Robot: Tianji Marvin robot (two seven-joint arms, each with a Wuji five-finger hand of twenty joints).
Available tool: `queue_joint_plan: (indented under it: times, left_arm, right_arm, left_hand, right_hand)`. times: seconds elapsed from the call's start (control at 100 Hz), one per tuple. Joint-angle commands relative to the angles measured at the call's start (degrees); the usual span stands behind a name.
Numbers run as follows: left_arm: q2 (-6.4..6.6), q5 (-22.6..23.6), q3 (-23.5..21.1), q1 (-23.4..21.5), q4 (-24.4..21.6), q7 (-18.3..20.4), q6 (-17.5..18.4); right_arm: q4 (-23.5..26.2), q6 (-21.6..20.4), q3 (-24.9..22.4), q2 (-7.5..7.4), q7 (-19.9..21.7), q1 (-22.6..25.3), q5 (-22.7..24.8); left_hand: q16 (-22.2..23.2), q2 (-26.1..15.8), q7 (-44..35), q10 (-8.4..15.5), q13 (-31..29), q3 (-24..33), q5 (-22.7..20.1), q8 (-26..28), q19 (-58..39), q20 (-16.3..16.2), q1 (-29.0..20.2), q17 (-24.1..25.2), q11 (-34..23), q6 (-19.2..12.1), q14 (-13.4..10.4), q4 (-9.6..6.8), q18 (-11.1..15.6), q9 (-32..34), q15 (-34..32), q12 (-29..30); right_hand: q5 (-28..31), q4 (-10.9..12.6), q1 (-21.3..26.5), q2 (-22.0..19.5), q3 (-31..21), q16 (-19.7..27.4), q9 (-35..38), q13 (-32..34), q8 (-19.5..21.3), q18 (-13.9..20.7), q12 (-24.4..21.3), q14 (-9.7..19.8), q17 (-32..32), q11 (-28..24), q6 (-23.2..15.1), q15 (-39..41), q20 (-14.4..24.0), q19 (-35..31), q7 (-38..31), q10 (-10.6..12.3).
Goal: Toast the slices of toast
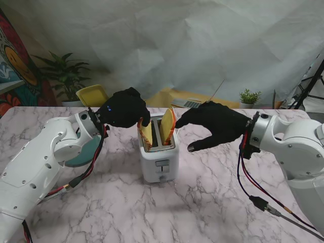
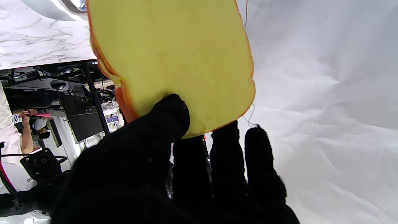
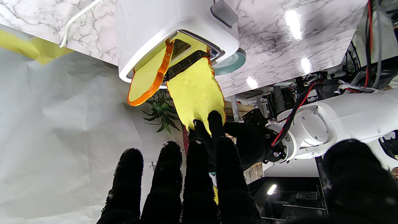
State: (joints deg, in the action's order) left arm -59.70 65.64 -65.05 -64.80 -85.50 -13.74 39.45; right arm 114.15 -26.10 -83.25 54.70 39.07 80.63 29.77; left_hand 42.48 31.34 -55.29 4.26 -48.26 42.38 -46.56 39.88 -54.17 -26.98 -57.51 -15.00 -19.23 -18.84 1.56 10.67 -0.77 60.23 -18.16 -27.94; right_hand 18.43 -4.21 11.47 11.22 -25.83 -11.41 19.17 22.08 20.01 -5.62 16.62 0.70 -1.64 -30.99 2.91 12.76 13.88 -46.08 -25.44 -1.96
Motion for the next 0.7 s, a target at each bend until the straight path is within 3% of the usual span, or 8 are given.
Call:
queue_joint_plan:
  times: [0.0,0.52,0.69]
  left_arm:
    - [-0.40,-0.32,0.40,0.72,0.03,0.83,-0.37]
    - [-0.66,-2.07,4.22,2.83,2.30,2.30,-1.26]
    - [-0.25,-2.18,4.40,3.09,2.20,5.62,-1.14]
  right_arm:
    - [0.02,-0.05,-0.15,-0.03,0.13,0.18,0.31]
    - [0.81,-0.55,-2.43,-0.10,0.08,2.10,0.58]
    - [0.96,-0.55,-2.95,-0.11,0.07,2.62,0.62]
  left_hand:
    - [-0.28,-4.42,-11.76,5.83,1.15,-1.03,-4.80,1.58,-0.53,0.38,-5.41,1.14,-2.69,0.61,-0.21,-3.01,0.96,0.65,-1.30,-0.21]
    - [-0.59,-6.24,-9.71,4.60,1.44,-2.78,-3.05,-0.24,-0.35,0.36,-5.71,1.06,-1.60,1.89,0.36,-3.31,0.20,0.23,-1.39,0.22]
    - [-1.06,-8.05,-7.59,3.83,2.19,-5.05,-1.54,-1.73,0.70,0.54,-5.83,1.44,-0.07,2.66,0.24,-3.59,-0.29,-0.30,-1.15,0.56]
  right_hand:
    - [-2.16,-1.27,-2.20,0.02,-0.19,0.78,-0.49,-0.92,-0.69,0.77,-0.33,1.22,0.17,1.06,-1.72,-0.69,-0.28,0.17,-0.24,1.01]
    - [-2.02,-1.31,-2.06,0.51,-0.72,0.79,-0.48,-0.91,-0.65,0.67,-0.33,1.13,0.14,1.06,-1.71,-0.72,-0.24,0.15,-0.35,1.06]
    - [-1.98,-1.33,-1.93,0.69,-0.87,0.80,-0.49,-0.91,-0.65,0.73,-0.34,1.05,0.15,1.08,-1.75,-0.73,-0.25,0.15,-0.37,1.06]
